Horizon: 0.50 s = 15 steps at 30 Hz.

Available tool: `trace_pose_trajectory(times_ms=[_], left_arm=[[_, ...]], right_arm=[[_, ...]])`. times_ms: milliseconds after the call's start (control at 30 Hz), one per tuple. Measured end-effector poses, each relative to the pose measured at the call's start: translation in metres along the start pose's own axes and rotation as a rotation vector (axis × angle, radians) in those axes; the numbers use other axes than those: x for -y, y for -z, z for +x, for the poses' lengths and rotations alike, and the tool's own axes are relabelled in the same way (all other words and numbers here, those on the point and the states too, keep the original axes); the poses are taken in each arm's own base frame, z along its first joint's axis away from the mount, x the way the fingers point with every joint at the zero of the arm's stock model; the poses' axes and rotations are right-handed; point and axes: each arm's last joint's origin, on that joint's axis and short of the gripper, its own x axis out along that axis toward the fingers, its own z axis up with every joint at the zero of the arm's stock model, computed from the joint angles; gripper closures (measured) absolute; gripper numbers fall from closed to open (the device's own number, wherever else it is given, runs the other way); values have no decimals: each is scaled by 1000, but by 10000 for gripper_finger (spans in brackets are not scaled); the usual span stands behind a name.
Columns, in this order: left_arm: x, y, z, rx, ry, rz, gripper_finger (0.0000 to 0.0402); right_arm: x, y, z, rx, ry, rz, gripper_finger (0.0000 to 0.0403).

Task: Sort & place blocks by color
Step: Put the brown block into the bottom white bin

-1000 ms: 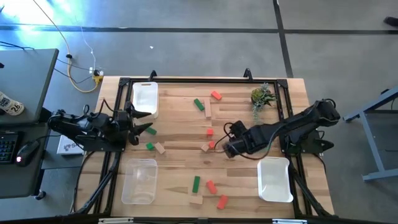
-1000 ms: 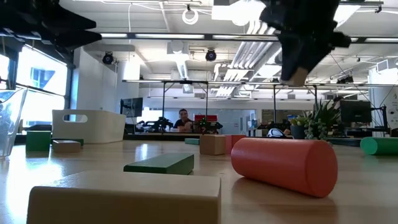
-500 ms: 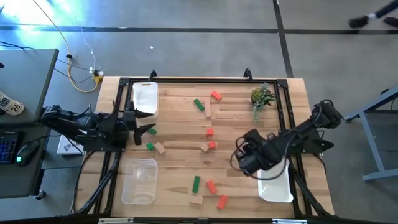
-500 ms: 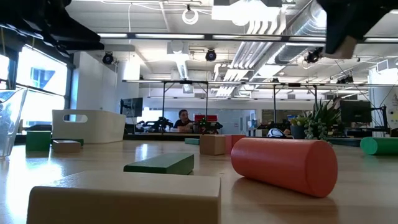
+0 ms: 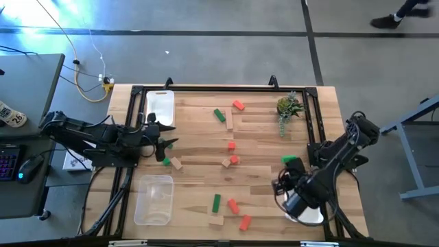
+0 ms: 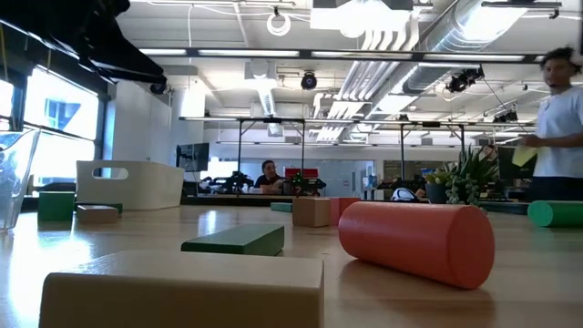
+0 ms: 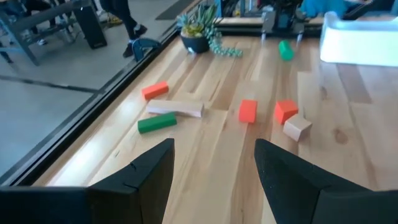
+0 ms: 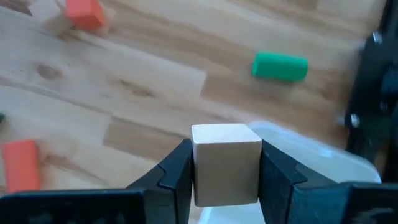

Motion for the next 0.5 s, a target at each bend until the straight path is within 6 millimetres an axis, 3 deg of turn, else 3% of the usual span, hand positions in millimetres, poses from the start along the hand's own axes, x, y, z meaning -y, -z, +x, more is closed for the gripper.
trace_pose_trajectory(times_ms=[500], left_arm=[[4, 8, 19, -114, -7, 13, 191]], right_arm=[[3, 60, 17, -159, 206, -2, 288]])
